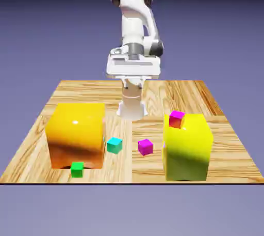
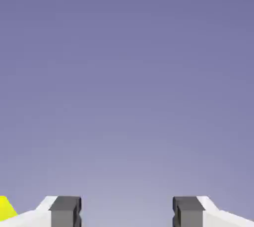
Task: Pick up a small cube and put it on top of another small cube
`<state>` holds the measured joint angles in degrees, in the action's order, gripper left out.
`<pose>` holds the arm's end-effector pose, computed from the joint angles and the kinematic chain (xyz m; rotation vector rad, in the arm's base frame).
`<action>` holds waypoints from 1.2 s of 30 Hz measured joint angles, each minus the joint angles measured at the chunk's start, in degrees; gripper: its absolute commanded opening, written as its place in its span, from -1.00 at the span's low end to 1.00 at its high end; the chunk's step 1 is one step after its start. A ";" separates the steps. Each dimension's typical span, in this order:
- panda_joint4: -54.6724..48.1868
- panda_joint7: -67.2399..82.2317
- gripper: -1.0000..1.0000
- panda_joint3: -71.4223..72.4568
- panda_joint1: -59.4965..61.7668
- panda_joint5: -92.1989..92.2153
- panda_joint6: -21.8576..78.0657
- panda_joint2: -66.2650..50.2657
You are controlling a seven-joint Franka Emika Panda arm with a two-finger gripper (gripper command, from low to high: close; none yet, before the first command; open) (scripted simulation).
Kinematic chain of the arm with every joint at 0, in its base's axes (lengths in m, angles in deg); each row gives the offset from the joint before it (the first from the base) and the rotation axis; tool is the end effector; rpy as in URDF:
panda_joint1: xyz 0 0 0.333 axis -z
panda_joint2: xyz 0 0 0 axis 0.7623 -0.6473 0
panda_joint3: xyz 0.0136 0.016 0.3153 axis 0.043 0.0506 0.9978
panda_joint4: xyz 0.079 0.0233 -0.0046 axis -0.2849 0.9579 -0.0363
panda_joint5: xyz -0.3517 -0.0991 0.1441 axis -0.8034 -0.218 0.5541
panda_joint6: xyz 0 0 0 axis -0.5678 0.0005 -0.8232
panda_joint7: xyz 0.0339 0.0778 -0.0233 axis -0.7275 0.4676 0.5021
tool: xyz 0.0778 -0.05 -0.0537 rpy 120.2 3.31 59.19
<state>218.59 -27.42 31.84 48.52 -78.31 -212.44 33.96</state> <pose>0.4006 -0.0021 0.4525 -2.5105 0.9706 -0.9844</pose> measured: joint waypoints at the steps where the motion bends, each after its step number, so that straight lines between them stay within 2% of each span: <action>1: -1.60 0.84 0.00 -1.09 -0.38 0.51 1.69 -2.08; 36: -57.52 30.36 0.00 -39.28 -13.62 18.36 60.70 -74.75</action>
<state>161.07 2.95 -7.44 34.90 -59.95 -151.74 -40.79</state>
